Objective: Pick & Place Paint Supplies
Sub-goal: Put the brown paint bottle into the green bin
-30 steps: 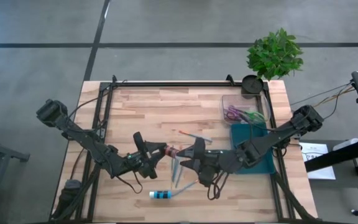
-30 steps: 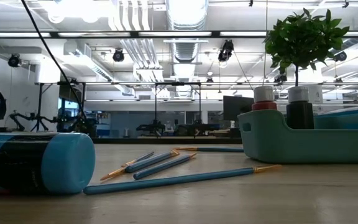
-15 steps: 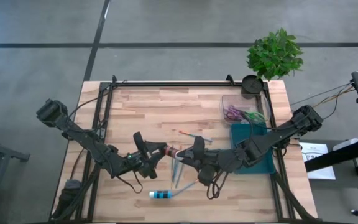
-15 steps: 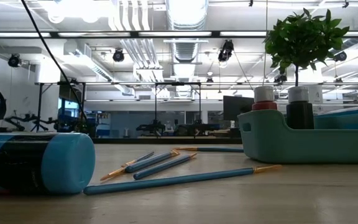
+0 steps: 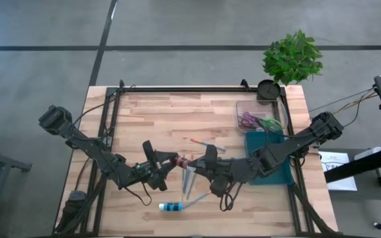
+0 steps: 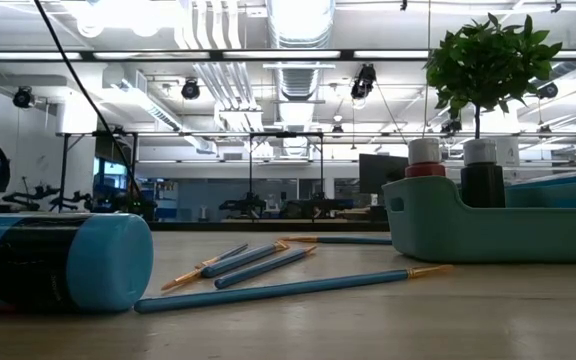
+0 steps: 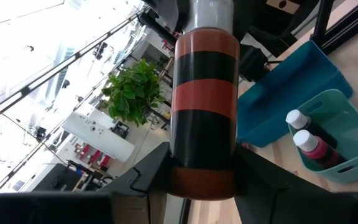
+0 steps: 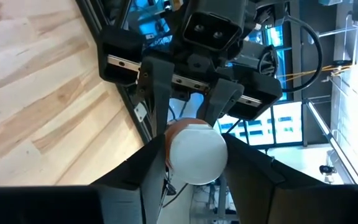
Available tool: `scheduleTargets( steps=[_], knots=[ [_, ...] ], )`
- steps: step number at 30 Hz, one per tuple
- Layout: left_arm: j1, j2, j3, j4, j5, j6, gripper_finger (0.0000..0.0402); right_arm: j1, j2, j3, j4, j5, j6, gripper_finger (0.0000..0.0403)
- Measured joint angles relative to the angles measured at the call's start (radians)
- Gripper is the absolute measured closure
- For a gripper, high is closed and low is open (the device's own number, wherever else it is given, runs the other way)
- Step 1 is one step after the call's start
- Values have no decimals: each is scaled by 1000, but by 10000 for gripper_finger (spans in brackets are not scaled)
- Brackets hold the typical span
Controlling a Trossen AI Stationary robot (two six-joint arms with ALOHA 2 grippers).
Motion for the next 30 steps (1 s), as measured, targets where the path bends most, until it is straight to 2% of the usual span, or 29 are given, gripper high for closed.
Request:
scheduleTargets(
  steps=[4, 14, 22, 30],
  knots=[
    [0, 0, 0, -1, 0, 4, 256, 0, 0, 0, -7, -20, 0, 292],
    [2, 0, -1, -16, 0, -5, 256, 3, 1, 11, -20, -28, 10, 290],
    [2, 0, -1, -19, -1, -5, 256, 5, 2, 12, -20, -27, 18, 253],
    [4, 0, -1, -21, 0, -4, 256, 8, 2, 12, -13, -44, 17, 275]
  ],
)
